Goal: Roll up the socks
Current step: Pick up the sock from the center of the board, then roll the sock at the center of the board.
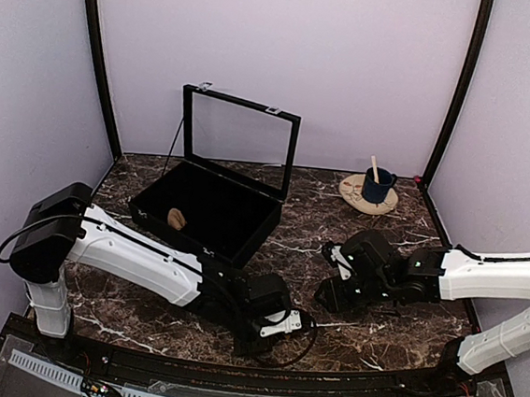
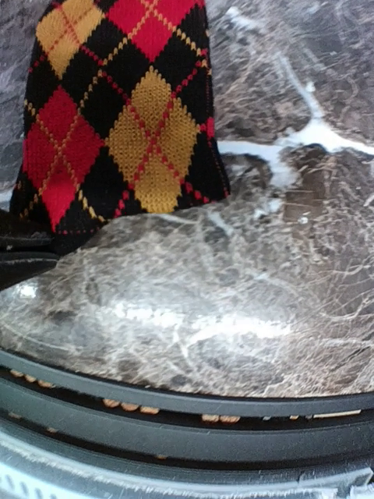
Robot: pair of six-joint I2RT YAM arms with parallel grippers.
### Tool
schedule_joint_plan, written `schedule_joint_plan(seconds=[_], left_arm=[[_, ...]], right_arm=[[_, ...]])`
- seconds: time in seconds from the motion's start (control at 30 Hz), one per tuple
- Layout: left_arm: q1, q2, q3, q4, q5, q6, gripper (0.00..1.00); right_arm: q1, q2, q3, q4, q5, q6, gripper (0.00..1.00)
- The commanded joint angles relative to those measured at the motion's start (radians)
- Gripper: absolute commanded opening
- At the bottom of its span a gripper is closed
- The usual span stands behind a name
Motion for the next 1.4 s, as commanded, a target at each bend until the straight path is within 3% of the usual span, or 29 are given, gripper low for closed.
schedule_joint_plan(seconds=[0.0, 0.6, 0.97, 1.37], left_arm=[[0.068, -0.024, 0.003, -0.176, 0.276, -0.035, 0.00], [0.321, -0.032, 0.041, -0.202, 0.879, -0.125, 0.00], [0.393, 0.054, 0.068, -0.266, 1.012, -0.094, 0.00], [0.474, 0.090, 0.087, -0.361, 1.051, -0.016, 0.00]], right_arm=[[-0.007, -0.029, -0.002, 0.041, -0.028, -0.005, 0.48], [0.018, -0.051, -0.060, 0.098, -0.051, -0.070, 0.48], [0.148, -0.022, -0.037, 0.122, -0.014, -0.137, 0.53], [0.243, 0.048, 0.026, 0.154, -0.003, -0.255, 0.59]])
